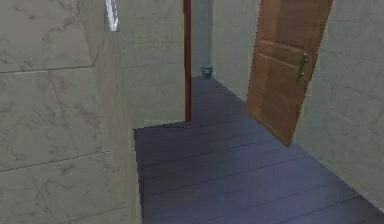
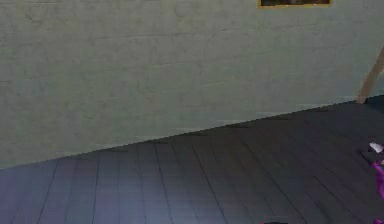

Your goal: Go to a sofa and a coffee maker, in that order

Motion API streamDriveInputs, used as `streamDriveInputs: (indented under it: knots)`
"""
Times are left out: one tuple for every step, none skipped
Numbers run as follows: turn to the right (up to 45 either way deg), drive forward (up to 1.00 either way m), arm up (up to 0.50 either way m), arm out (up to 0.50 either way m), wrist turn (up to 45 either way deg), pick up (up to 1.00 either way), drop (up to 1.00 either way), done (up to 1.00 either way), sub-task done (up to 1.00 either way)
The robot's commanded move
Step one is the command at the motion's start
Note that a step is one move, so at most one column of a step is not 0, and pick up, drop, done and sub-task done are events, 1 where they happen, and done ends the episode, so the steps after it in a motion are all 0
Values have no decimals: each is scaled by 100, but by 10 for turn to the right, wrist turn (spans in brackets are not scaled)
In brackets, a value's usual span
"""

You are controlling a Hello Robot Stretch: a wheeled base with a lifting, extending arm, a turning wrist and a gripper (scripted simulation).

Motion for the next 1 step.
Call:
streamDriveInputs:
  knots:
    - [210, 0, 0, 0, 0, 0, 0, 0, 0]
